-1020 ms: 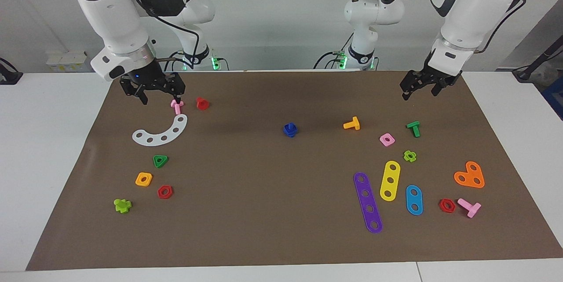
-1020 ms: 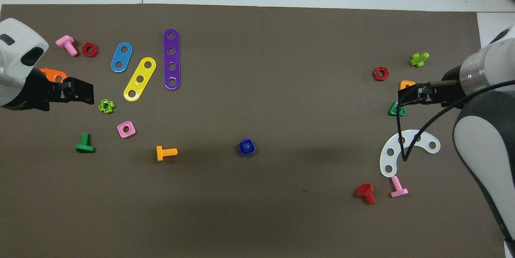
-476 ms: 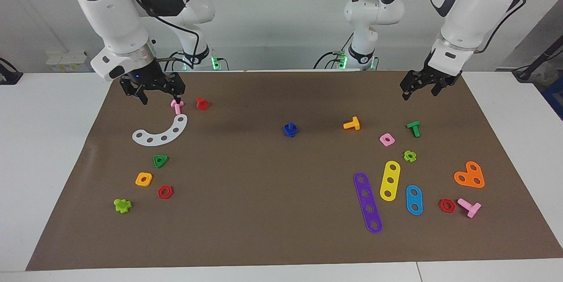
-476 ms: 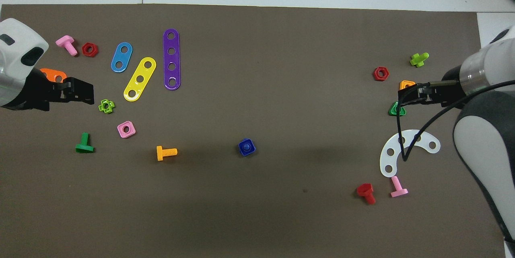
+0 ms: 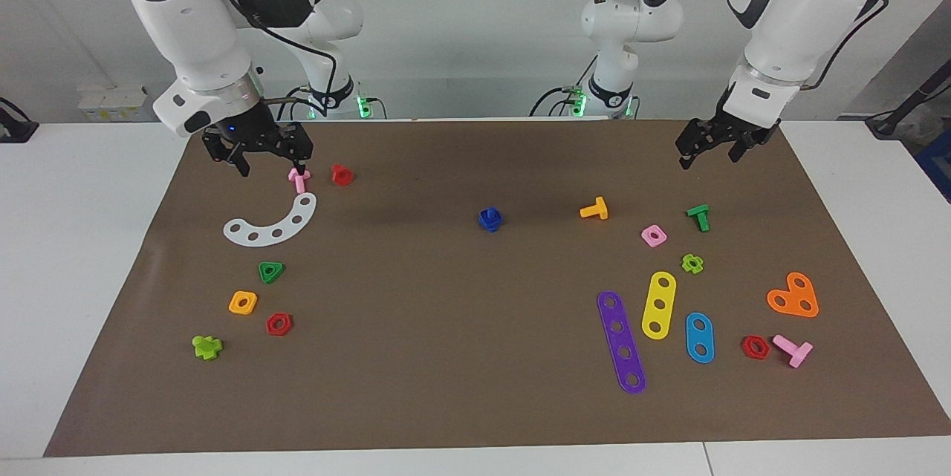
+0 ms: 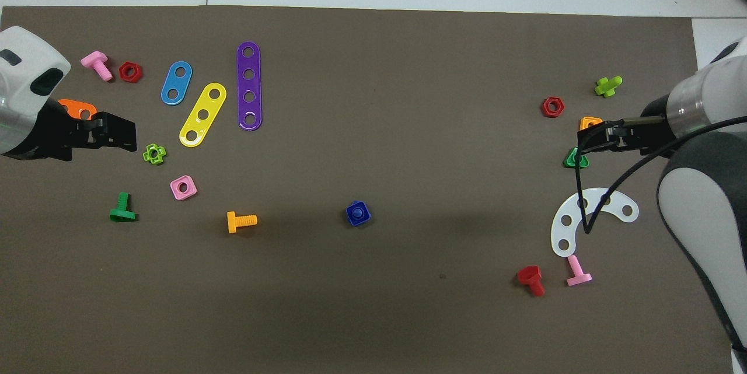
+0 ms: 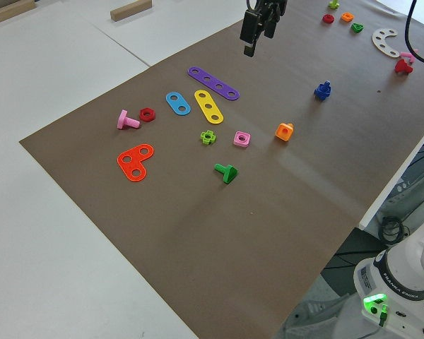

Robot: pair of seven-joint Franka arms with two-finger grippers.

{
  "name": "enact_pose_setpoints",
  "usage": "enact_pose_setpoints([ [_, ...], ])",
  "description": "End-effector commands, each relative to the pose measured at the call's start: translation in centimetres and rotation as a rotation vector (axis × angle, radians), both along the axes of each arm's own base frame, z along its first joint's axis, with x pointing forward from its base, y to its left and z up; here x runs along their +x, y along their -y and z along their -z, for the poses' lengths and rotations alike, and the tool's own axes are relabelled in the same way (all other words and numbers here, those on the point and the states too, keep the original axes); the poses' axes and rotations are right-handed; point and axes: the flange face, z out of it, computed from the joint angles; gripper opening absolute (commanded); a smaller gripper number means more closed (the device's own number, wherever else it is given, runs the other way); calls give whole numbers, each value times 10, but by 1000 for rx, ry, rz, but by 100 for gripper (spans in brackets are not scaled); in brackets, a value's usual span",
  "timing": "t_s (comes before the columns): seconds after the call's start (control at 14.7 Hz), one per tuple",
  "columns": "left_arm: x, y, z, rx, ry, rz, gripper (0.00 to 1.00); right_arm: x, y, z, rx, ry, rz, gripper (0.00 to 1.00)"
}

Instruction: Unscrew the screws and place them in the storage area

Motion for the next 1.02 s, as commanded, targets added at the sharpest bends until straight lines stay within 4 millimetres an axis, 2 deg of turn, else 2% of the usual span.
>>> enact_pose_setpoints([
  [0.0, -8, -4, -2, 20, 17, -1, 100, -2, 1, -1, 21, -2, -19, 100],
  [0.34, -9, -2, -4, 20, 16, 2, 100, -2, 1, -1, 21, -2, -21, 100],
  [0.48, -13, 11, -8, 19, 24, 29, 100, -2, 1, -1, 21, -2, -21, 100],
  [0.95, -14, 22, -9, 10, 38, 53, 100, -2, 1, -1, 21, -2, -21, 100],
])
